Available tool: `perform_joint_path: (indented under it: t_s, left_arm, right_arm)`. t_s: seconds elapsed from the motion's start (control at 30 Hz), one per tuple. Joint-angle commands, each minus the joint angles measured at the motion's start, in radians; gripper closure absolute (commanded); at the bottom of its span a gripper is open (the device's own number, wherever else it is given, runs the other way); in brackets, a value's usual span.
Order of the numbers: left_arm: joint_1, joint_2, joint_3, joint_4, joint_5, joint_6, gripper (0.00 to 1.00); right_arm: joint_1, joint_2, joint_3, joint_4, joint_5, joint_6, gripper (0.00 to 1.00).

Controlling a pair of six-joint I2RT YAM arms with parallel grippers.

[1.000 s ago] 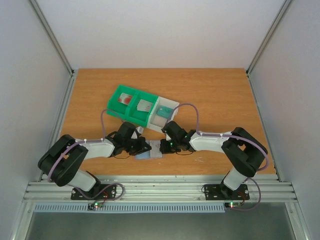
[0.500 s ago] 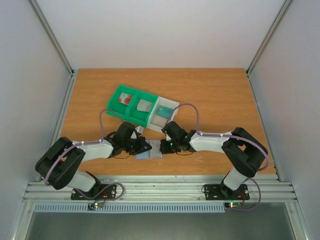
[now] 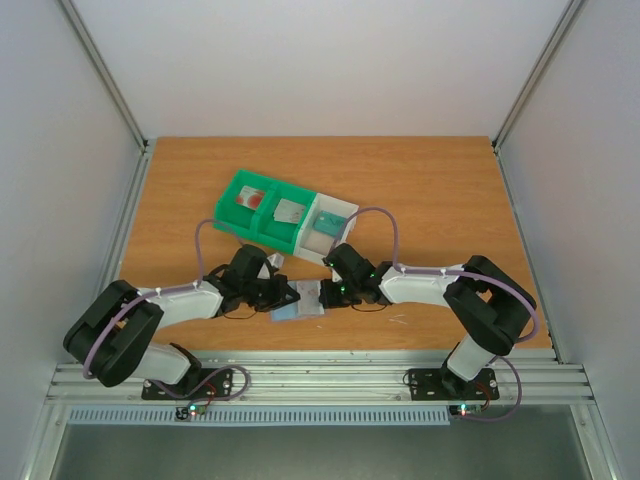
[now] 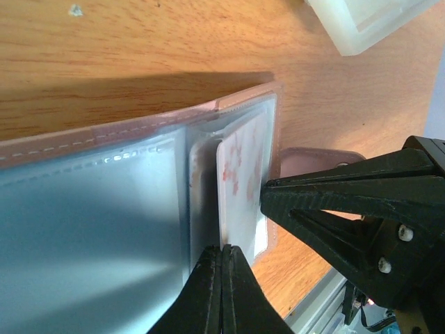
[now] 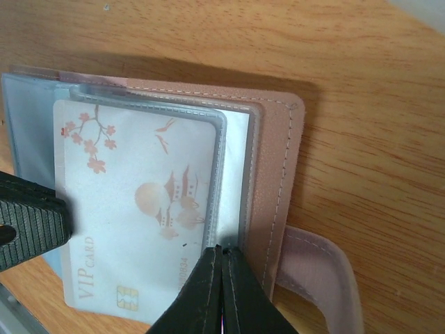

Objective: Take the credit cards out of the card holder

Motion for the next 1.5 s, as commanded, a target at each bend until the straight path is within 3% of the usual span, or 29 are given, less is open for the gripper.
perform_joint_path:
  t_s: [0.0,0.47,0.97,1.47]
  left_arm:
    - [0.012,-0.020,0.010,-0.024,0.014,0.032,1.00]
    - [0.033,-0.024,0.014,0.001,0.053,0.020,1.00]
    - [0.056,-0.092,0.014,-0.126,-0.004,0.041,1.00]
    - [0.061,-0.309,0.033,-0.288,-0.059,0.079,1.00]
  right_arm:
    - [-0.006,0.012,-0.026,-0.057,0.058,-0.021,0.99]
    - [-0.015,0.011,0.004,-0.075,0.052,-0.048,0.99]
    - [-0.019,0.003,0.015,-0.096,0.057,-0.051,0.98]
    - [-0.019,-0.172,0.035,-0.167,0.026,-0.131,0.84]
